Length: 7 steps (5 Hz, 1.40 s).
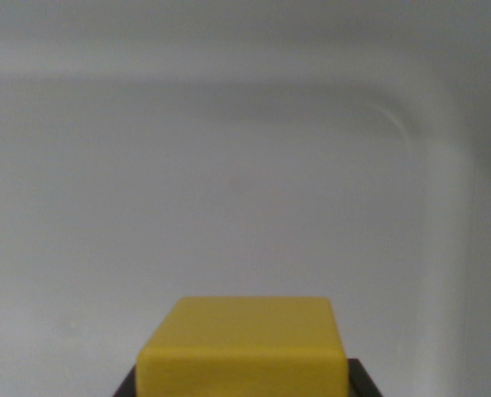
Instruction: Pick yellow cube
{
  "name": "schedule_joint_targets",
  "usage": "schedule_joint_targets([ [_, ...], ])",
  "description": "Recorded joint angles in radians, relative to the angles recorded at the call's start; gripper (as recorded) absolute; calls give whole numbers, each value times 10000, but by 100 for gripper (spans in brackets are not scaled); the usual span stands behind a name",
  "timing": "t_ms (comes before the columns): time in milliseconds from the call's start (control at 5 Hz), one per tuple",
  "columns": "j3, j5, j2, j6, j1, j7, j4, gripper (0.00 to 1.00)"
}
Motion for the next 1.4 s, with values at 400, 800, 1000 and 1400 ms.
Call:
schedule_joint_targets([
  [400, -14, -40, -142, 462, 2, 58, 323, 100],
  [800, -28, -80, -282, 917, 3, 114, 641, 100],
  [1000, -41, -116, -409, 1327, 5, 165, 928, 100],
  [1400, -54, -152, -534, 1735, 6, 216, 1213, 100],
])
